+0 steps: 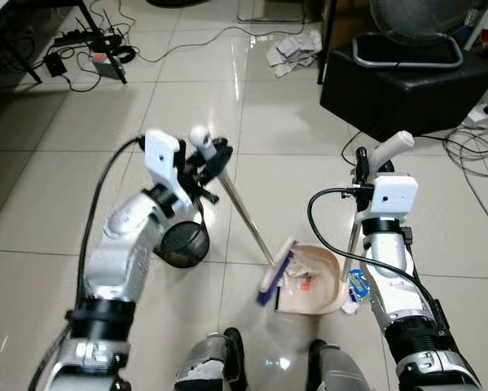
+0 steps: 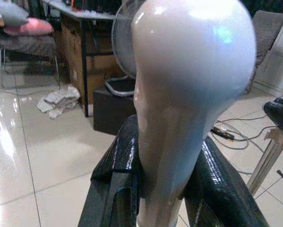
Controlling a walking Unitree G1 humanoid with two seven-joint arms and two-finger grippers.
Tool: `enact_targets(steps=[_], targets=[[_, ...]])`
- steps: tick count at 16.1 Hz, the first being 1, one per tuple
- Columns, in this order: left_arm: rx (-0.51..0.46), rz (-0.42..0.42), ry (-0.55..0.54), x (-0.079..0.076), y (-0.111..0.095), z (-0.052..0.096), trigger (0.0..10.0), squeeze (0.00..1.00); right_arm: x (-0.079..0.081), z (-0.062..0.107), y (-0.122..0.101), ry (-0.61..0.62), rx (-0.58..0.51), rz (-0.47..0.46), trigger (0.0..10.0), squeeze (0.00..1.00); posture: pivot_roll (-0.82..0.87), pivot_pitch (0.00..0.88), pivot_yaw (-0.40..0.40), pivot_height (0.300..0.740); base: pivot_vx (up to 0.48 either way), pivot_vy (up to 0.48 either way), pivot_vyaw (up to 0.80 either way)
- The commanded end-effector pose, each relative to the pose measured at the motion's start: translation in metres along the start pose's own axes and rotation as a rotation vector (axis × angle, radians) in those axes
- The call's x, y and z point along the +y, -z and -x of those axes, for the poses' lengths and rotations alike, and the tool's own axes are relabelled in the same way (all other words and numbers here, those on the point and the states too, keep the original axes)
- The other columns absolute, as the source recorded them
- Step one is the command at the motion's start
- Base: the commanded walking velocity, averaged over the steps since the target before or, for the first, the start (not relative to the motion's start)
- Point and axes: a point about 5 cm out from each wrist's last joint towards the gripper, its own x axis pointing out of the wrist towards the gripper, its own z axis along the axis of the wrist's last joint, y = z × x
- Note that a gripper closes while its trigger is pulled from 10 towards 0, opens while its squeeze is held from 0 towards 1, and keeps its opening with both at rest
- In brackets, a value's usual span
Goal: Sweep floor
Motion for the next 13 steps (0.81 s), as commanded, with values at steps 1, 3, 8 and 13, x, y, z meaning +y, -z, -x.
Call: enact_targets(steps=[1, 3, 8, 13], targets=[[-0.037, -0.004, 0.061, 0.003, -0.017, 0.000, 10.0, 0.00, -0.004, -0.003, -0.010, 0.009, -0.055, -0.005, 10.0, 0.00, 0.04, 0.140, 0.138, 0.740, 0.000, 0.000, 0.00], [-0.029, -0.010, 0.137, 0.001, -0.026, 0.001, 10.0, 0.00, -0.009, -0.001, -0.007, 0.030, -0.036, 0.005, 10.0, 0.00, 0.04, 0.137, 0.136, 0.740, 0.000, 0.000, 0.00], [-0.088, 0.032, 0.160, 0.008, -0.050, -0.001, 10.0, 0.00, -0.010, 0.000, -0.005, 0.038, -0.021, -0.001, 10.0, 0.00, 0.05, 0.136, 0.135, 0.740, 0.000, 0.000, 0.00], [-0.169, 0.057, 0.055, 0.036, -0.075, 0.006, 10.0, 0.00, -0.013, 0.001, -0.002, 0.043, -0.007, 0.001, 10.0, 0.00, 0.05, 0.143, 0.134, 0.740, 0.000, 0.000, 0.00]])
